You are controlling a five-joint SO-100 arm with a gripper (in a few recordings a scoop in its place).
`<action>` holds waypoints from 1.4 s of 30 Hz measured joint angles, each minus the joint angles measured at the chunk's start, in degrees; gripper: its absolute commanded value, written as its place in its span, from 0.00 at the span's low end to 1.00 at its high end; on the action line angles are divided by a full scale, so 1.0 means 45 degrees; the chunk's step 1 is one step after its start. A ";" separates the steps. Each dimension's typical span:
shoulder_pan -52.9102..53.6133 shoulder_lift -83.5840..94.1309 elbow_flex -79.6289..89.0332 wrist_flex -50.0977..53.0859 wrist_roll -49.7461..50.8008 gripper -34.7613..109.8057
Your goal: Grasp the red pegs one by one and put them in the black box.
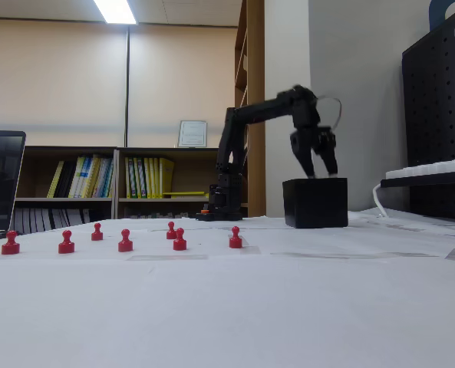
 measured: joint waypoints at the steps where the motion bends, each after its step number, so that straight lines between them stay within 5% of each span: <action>1: 0.0371 -0.0703 -0.0410 -0.0078 0.0332 0.36; 7: 0.3672 -0.4199 -0.5215 -0.1387 0.3437 0.33; 16: 0.9531 -0.6523 -1.3984 -0.7227 0.8340 0.33; 28: 1.1035 -0.3066 -1.7656 -1.9199 0.8633 0.33; 42: 1.2168 0.1914 -1.6191 -2.4492 0.8496 0.39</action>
